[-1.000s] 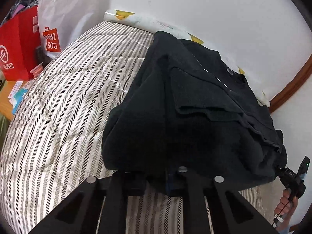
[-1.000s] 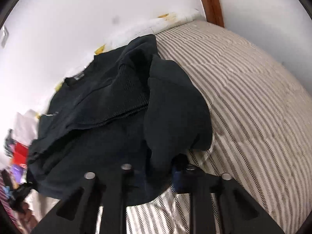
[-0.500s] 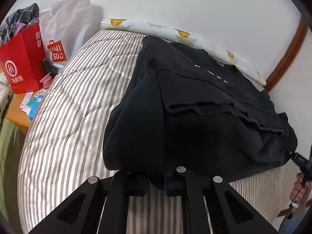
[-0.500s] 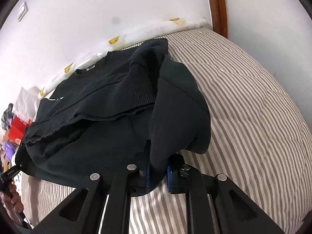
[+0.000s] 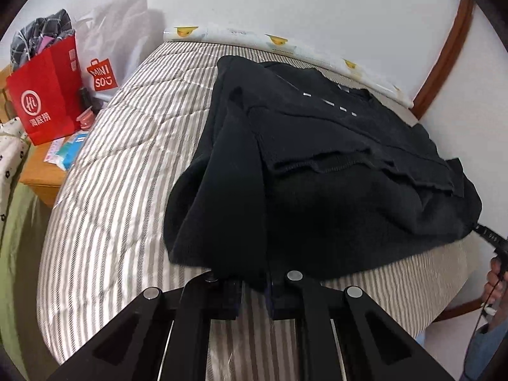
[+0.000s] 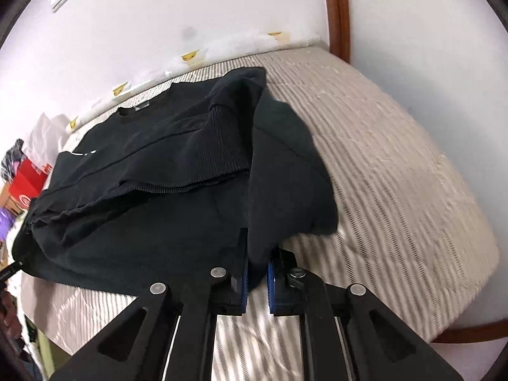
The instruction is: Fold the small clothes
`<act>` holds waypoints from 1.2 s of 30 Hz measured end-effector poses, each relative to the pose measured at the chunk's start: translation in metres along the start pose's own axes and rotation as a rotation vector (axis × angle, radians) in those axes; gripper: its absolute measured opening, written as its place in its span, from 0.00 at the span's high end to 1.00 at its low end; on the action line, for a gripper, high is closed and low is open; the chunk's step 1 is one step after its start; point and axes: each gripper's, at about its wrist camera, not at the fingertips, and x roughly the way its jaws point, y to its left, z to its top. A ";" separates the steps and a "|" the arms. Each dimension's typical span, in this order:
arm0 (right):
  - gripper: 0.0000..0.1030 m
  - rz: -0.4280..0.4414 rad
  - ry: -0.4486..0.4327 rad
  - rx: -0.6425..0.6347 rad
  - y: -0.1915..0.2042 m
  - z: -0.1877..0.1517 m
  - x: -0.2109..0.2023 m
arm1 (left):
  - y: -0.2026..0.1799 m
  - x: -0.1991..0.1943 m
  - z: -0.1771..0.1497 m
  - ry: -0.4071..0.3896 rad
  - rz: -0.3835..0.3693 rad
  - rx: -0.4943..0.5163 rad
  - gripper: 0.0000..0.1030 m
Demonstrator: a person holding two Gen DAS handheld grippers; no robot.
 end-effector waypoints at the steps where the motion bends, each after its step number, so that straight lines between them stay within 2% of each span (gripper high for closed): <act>1: 0.90 -0.020 0.005 -0.009 -0.002 -0.001 -0.005 | 0.000 -0.003 -0.002 0.012 -0.003 0.011 0.89; 4: 0.84 -0.087 -0.046 -0.043 -0.006 0.001 -0.031 | 0.000 -0.024 -0.007 -0.008 -0.012 0.014 0.89; 6: 0.82 -0.099 -0.074 -0.060 -0.007 0.004 -0.045 | 0.000 -0.038 -0.008 -0.031 -0.033 0.014 0.89; 7: 0.82 -0.086 -0.084 -0.060 -0.007 0.006 -0.050 | -0.001 -0.046 -0.008 -0.046 -0.049 0.018 0.87; 10: 0.82 0.015 -0.080 -0.056 0.002 0.013 -0.052 | -0.011 -0.056 -0.002 -0.076 -0.066 0.047 0.71; 11: 0.82 0.035 -0.075 -0.059 0.004 0.013 -0.051 | -0.016 -0.056 0.001 -0.084 -0.067 0.058 0.70; 17: 0.89 0.125 -0.009 -0.108 0.053 0.016 -0.009 | -0.037 -0.031 0.015 -0.051 -0.068 0.097 0.70; 21: 0.89 0.164 0.021 -0.128 0.074 0.015 0.015 | -0.037 -0.012 0.023 -0.017 -0.047 0.093 0.70; 26: 0.89 0.162 0.043 -0.106 0.077 0.023 0.037 | -0.030 0.012 0.031 0.015 -0.018 0.090 0.74; 30: 0.91 0.108 0.023 -0.136 0.081 0.028 0.048 | -0.028 0.033 0.039 0.032 -0.001 0.108 0.74; 36: 0.91 0.069 -0.027 -0.167 0.093 0.046 0.058 | -0.032 0.035 0.065 -0.026 -0.023 0.113 0.76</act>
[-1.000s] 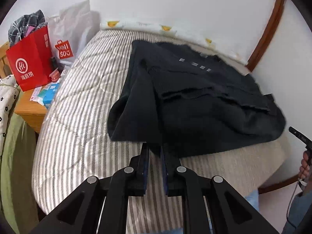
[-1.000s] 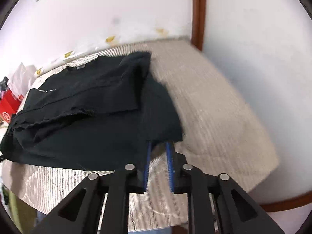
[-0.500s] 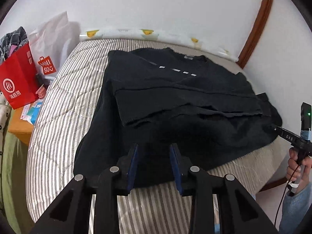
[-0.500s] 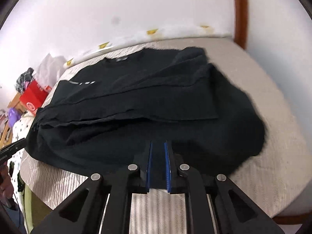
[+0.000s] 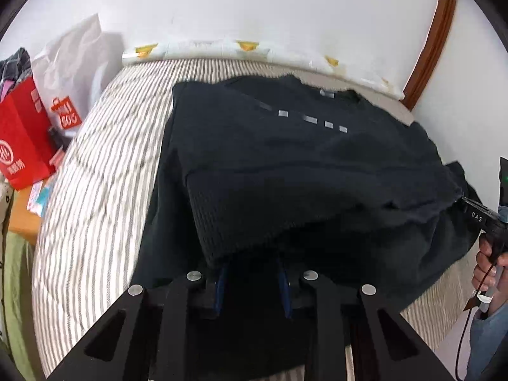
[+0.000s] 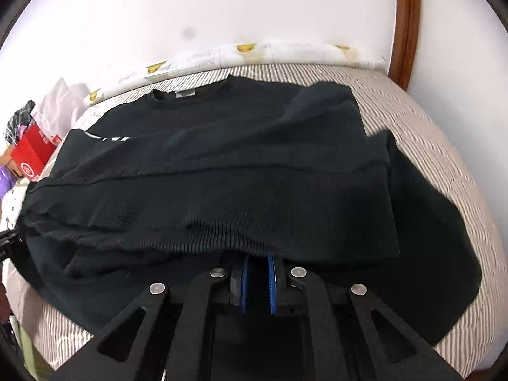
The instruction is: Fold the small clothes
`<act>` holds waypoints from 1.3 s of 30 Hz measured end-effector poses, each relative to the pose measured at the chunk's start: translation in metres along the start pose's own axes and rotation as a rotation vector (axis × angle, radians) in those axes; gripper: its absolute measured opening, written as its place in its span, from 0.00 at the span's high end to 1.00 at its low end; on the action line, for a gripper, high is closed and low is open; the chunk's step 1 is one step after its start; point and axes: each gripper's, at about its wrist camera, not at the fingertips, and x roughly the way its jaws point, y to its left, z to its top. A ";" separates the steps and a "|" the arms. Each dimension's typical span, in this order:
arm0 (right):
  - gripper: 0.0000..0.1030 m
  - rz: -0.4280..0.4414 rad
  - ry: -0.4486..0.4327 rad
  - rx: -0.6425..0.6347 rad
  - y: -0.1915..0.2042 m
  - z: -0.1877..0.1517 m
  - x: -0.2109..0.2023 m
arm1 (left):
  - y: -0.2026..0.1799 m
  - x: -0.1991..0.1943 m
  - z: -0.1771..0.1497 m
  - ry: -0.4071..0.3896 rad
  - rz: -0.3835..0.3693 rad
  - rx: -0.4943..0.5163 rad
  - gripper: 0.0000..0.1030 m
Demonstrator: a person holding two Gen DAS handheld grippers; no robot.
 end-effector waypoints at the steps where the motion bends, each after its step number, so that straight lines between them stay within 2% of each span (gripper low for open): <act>1: 0.91 0.008 -0.008 0.008 -0.001 0.006 0.001 | 0.000 0.000 0.005 -0.006 -0.003 0.003 0.76; 4: 0.91 0.039 -0.025 0.033 -0.004 0.028 0.004 | 0.001 0.005 0.022 -0.014 -0.010 0.013 0.76; 11: 0.95 0.029 -0.007 0.019 -0.002 0.068 0.035 | 0.007 0.031 0.061 -0.010 -0.050 -0.023 0.76; 17: 0.99 0.039 0.061 0.014 -0.004 0.097 0.063 | 0.011 0.055 0.082 0.009 -0.036 -0.033 0.76; 22: 0.98 0.050 0.090 -0.077 -0.005 0.097 0.043 | 0.012 0.050 0.082 0.009 -0.027 -0.001 0.76; 25: 0.98 -0.018 0.072 -0.157 -0.009 0.088 0.027 | 0.015 0.047 0.078 0.011 -0.033 0.009 0.76; 28: 0.92 -0.229 0.070 -0.204 -0.021 0.085 0.030 | 0.019 0.046 0.076 0.014 -0.045 -0.012 0.76; 29: 0.92 -0.241 0.084 -0.190 -0.028 0.086 0.035 | 0.020 0.045 0.075 0.015 -0.047 -0.022 0.76; 31: 0.92 -0.206 0.107 -0.131 -0.040 0.088 0.039 | 0.020 0.042 0.074 0.013 -0.042 -0.034 0.76; 33: 0.91 -0.171 0.083 -0.096 -0.044 0.088 0.032 | 0.022 0.035 0.073 0.002 -0.031 -0.026 0.76; 34: 0.85 -0.158 0.064 -0.094 -0.044 0.087 0.028 | 0.022 0.033 0.074 0.000 -0.023 -0.020 0.74; 35: 0.67 -0.137 0.044 -0.094 -0.044 0.087 0.022 | 0.023 0.032 0.076 -0.002 -0.015 -0.017 0.69; 36: 0.59 -0.114 0.022 -0.093 -0.044 0.088 0.019 | 0.024 0.031 0.078 -0.002 -0.010 -0.014 0.65; 37: 0.40 -0.098 0.001 -0.093 -0.044 0.089 0.017 | 0.025 0.031 0.081 -0.002 -0.015 -0.011 0.58; 38: 0.36 -0.080 -0.031 -0.090 -0.045 0.092 0.016 | 0.026 0.032 0.084 0.000 -0.025 -0.008 0.55; 39: 0.36 -0.071 -0.038 -0.085 -0.046 0.095 0.018 | 0.026 0.034 0.087 0.006 -0.036 -0.008 0.55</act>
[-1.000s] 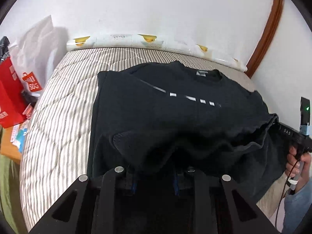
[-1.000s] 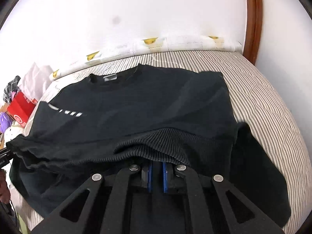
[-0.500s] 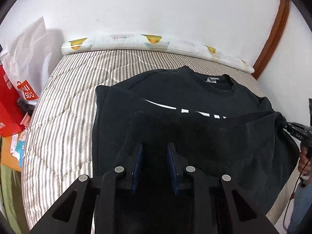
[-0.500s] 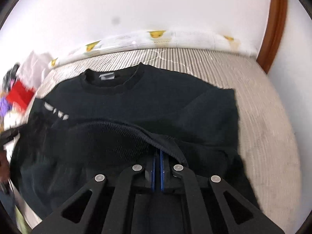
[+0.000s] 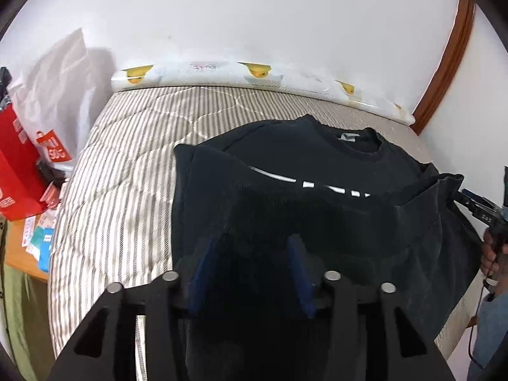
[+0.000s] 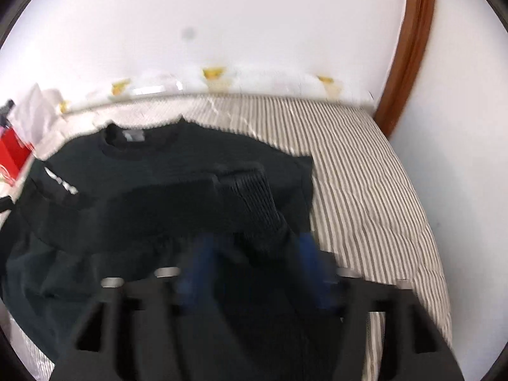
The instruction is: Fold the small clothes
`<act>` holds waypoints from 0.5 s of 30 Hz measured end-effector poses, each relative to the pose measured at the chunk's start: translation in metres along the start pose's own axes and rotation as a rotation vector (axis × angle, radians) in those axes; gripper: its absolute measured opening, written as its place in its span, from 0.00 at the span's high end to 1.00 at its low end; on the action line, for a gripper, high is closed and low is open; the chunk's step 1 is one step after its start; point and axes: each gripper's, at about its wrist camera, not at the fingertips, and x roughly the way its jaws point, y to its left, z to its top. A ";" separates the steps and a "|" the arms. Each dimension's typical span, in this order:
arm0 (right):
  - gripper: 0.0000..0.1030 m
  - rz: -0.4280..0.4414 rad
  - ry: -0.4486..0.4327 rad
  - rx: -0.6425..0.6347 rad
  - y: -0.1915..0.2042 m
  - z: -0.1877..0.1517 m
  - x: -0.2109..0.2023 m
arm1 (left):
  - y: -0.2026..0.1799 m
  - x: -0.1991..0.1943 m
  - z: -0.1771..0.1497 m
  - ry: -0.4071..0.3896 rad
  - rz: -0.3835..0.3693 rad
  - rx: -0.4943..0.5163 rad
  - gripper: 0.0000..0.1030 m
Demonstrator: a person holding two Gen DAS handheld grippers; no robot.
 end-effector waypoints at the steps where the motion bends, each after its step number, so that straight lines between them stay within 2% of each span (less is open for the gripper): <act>1: 0.36 0.020 0.006 0.011 -0.002 0.004 0.005 | 0.000 0.003 0.003 0.010 -0.004 0.003 0.54; 5: 0.36 0.057 0.035 0.023 -0.007 0.013 0.027 | 0.001 0.025 0.013 0.058 0.024 0.033 0.54; 9: 0.37 0.074 0.069 0.017 -0.008 0.014 0.046 | 0.006 0.046 0.016 0.108 -0.010 0.037 0.54; 10: 0.41 0.090 0.074 0.019 -0.008 0.013 0.049 | 0.007 0.050 0.016 0.117 -0.018 0.026 0.57; 11: 0.51 0.106 0.080 0.013 -0.007 0.012 0.053 | 0.008 0.051 0.016 0.119 -0.031 0.015 0.71; 12: 0.57 0.102 0.085 0.004 -0.006 0.012 0.054 | 0.007 0.051 0.016 0.123 -0.034 0.007 0.77; 13: 0.69 0.090 0.084 -0.007 -0.004 0.011 0.054 | 0.006 0.047 0.016 0.108 -0.009 0.016 0.89; 14: 0.79 0.078 0.072 -0.021 -0.003 0.010 0.052 | 0.004 0.041 0.015 0.087 0.007 0.032 0.90; 15: 0.82 0.080 0.062 -0.028 -0.003 0.009 0.049 | 0.002 0.036 0.014 0.069 0.015 0.042 0.91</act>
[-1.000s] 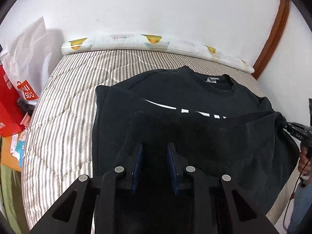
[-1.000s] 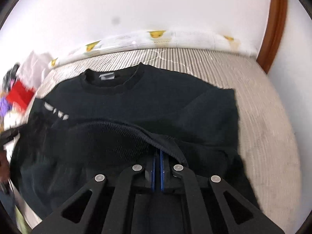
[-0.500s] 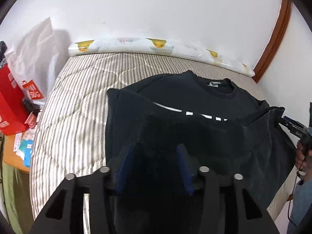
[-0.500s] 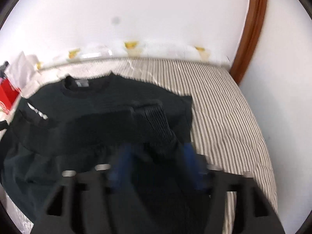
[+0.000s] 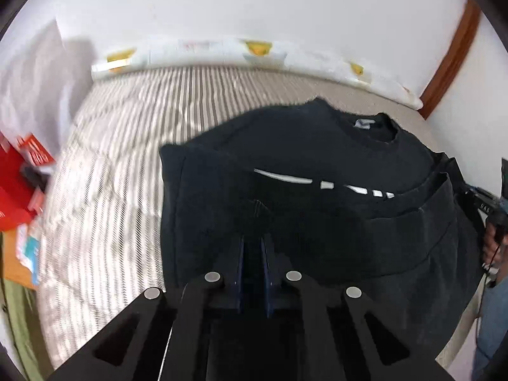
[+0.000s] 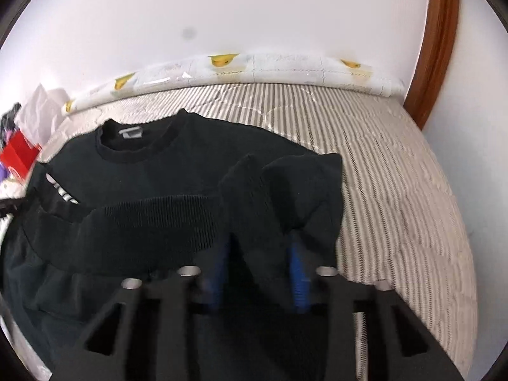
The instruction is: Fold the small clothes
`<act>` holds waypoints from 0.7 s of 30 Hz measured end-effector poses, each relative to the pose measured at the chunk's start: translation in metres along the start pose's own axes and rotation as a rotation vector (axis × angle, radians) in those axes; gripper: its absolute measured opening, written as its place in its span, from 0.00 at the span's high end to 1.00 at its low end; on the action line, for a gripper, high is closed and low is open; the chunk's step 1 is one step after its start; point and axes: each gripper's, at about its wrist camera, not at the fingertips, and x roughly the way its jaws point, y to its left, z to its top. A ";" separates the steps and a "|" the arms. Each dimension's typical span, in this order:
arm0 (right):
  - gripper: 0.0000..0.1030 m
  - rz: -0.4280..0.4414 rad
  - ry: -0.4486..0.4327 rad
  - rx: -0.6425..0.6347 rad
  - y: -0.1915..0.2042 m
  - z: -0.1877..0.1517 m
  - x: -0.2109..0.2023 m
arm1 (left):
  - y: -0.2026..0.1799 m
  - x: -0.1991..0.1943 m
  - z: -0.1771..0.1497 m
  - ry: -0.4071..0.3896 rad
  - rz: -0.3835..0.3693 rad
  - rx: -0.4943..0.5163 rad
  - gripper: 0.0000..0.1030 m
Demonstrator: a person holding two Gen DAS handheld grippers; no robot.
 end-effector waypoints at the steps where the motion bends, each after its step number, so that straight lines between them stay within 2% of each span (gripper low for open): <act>1: 0.84 0.003 -0.012 -0.004 0.000 0.000 -0.005 | -0.001 -0.007 0.000 -0.020 0.011 -0.001 0.91; 7: 0.86 0.017 -0.096 0.018 -0.005 0.013 -0.041 | 0.003 -0.046 0.017 -0.143 0.013 -0.094 0.92; 12: 0.86 -0.002 -0.140 0.063 -0.011 0.041 -0.047 | 0.001 -0.048 0.046 -0.214 0.063 -0.139 0.92; 16: 0.86 0.003 -0.103 0.096 -0.020 0.057 -0.021 | 0.004 -0.021 0.061 -0.186 0.087 -0.155 0.92; 21: 0.86 -0.022 -0.047 0.103 -0.025 0.058 0.015 | 0.007 0.014 0.070 -0.134 0.111 -0.162 0.92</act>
